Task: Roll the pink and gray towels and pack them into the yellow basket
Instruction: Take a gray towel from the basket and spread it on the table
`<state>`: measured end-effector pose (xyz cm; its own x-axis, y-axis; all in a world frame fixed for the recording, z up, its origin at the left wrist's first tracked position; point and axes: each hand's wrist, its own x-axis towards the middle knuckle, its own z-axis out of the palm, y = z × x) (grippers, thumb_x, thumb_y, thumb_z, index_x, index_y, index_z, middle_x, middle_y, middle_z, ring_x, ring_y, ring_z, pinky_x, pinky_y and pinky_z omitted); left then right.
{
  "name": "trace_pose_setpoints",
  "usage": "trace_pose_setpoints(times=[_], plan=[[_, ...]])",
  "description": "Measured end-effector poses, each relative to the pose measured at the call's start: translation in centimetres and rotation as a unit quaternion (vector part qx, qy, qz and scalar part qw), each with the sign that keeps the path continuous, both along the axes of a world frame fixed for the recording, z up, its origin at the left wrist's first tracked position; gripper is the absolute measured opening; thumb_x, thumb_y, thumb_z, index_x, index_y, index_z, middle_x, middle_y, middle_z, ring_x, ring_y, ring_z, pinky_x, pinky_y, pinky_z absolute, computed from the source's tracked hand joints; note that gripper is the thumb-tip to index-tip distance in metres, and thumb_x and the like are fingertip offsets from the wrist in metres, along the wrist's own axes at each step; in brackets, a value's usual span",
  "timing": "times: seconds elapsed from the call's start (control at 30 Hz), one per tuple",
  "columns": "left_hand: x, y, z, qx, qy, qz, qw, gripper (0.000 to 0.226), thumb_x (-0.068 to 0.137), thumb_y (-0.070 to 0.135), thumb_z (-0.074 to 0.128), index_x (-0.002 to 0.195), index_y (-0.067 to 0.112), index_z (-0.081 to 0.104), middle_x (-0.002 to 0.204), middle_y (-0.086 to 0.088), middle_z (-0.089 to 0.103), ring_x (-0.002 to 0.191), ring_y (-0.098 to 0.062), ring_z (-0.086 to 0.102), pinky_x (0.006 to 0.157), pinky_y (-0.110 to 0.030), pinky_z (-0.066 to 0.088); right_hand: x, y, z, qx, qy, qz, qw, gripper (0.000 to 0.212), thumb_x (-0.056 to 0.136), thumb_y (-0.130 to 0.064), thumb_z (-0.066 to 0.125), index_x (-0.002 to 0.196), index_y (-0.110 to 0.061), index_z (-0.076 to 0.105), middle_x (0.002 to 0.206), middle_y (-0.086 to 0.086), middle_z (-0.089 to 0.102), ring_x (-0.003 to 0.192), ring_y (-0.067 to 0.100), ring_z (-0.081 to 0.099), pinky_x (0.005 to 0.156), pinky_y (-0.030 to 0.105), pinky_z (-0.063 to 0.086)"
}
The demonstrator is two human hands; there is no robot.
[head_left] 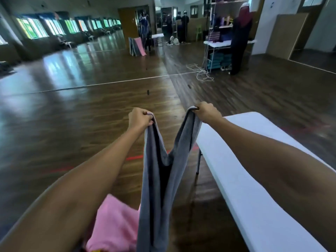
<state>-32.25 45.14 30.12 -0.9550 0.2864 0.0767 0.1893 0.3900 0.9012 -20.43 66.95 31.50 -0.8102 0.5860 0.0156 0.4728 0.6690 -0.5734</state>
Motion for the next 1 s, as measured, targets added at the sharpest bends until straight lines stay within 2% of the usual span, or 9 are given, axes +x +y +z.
trace_pose_setpoints(times=[0.1, 0.23, 0.33, 0.47, 0.53, 0.63, 0.73, 0.83, 1.0], plan=[[-7.7, 6.2, 2.9, 0.010, 0.032, 0.022, 0.999, 0.030, 0.087, 0.003, 0.063, 0.064, 0.022, 0.067, 0.061, 0.000, 0.067, 0.060, -0.016, 0.069, 0.068, -0.031, 0.060, -5.8, 7.7, 2.4, -0.016, 0.002, -0.022, 1.000, 0.016, 0.094, -0.019, 0.053, 0.102, -0.012, 0.065, 0.112, 0.018, 0.059, 0.096, 0.036, 0.063, 0.073, 0.039, 0.053], [-16.5, 13.6, 8.3, 0.052, 0.052, 0.044, 0.996, 0.023, 0.088, 0.002, 0.063, 0.069, 0.014, 0.065, 0.064, -0.002, 0.061, 0.042, -0.002, 0.060, 0.052, -0.018, 0.055, -13.7, 15.6, 6.7, -0.253, 0.151, -0.076, 0.953, 0.019, 0.087, 0.000, 0.063, 0.106, 0.006, 0.062, 0.106, 0.024, 0.063, 0.059, 0.030, 0.069, 0.047, 0.039, 0.058], [-22.2, 18.7, 12.6, 0.090, 0.067, 0.044, 0.993, 0.020, 0.089, 0.002, 0.064, 0.072, 0.015, 0.067, 0.070, -0.005, 0.063, 0.046, -0.004, 0.063, 0.051, -0.018, 0.055, -19.0, 20.4, 10.3, -0.309, 0.241, -0.094, 0.915, 0.024, 0.091, -0.002, 0.060, 0.115, 0.001, 0.063, 0.120, 0.024, 0.058, 0.088, 0.041, 0.068, 0.050, 0.043, 0.058], [-28.9, 24.2, 16.8, 0.132, 0.086, 0.045, 0.987, 0.019, 0.088, 0.005, 0.065, 0.073, 0.016, 0.068, 0.087, -0.012, 0.069, 0.065, -0.015, 0.070, 0.059, -0.020, 0.056, -24.3, 27.8, 13.6, -0.220, 0.298, -0.111, 0.922, 0.025, 0.091, -0.007, 0.058, 0.115, -0.005, 0.067, 0.117, 0.018, 0.063, 0.096, 0.031, 0.067, 0.072, 0.040, 0.061], [-32.2, 26.8, 17.8, 0.154, 0.078, 0.041, 0.984, 0.014, 0.089, 0.005, 0.065, 0.078, 0.014, 0.069, 0.091, -0.012, 0.070, 0.069, -0.015, 0.071, 0.062, -0.021, 0.057, -25.8, 31.4, 14.5, -0.169, 0.307, -0.129, 0.928, 0.020, 0.091, -0.010, 0.053, 0.101, -0.012, 0.071, 0.104, 0.012, 0.066, 0.095, 0.030, 0.066, 0.080, 0.038, 0.059], [-37.0, 30.8, 16.7, 0.187, 0.054, 0.031, 0.980, 0.014, 0.090, 0.005, 0.063, 0.079, 0.013, 0.067, 0.095, -0.014, 0.070, 0.064, -0.012, 0.070, 0.063, -0.021, 0.057, -26.9, 36.0, 14.5, -0.096, 0.296, -0.163, 0.936, 0.023, 0.089, -0.011, 0.047, 0.092, -0.016, 0.070, 0.095, 0.009, 0.065, 0.098, 0.028, 0.063, 0.075, 0.033, 0.049], [-40.2, 34.4, 13.5, 0.209, 0.024, 0.044, 0.977, 0.011, 0.091, 0.004, 0.062, 0.084, 0.010, 0.067, 0.089, -0.013, 0.068, 0.059, -0.009, 0.069, 0.063, -0.021, 0.057, -27.7, 40.7, 12.3, -0.065, 0.280, -0.210, 0.934, 0.032, 0.094, -0.005, 0.038, 0.108, -0.006, 0.067, 0.109, 0.017, 0.065, 0.102, 0.031, 0.060, 0.074, 0.035, 0.044], [-42.2, 37.3, 8.8, 0.205, -0.020, 0.046, 0.977, 0.008, 0.093, 0.003, 0.058, 0.098, 0.005, 0.064, 0.079, -0.009, 0.064, 0.049, -0.005, 0.066, 0.059, -0.019, 0.057, -27.4, 45.0, 8.3, -0.046, 0.249, -0.278, 0.926, 0.028, 0.094, -0.004, 0.038, 0.105, -0.003, 0.064, 0.115, 0.020, 0.063, 0.109, 0.034, 0.058, 0.074, 0.032, 0.041], [-42.3, 39.5, -1.4, 0.158, -0.097, 0.036, 0.982, 0.012, 0.097, 0.004, 0.053, 0.108, 0.005, 0.057, 0.079, -0.011, 0.061, 0.045, -0.004, 0.063, 0.055, -0.018, 0.056, -23.7, 50.6, -1.1, -0.042, 0.172, -0.373, 0.911, 0.032, 0.096, -0.004, 0.041, 0.122, 0.006, 0.058, 0.125, 0.023, 0.059, 0.118, 0.036, 0.055, 0.092, 0.037, 0.045]])
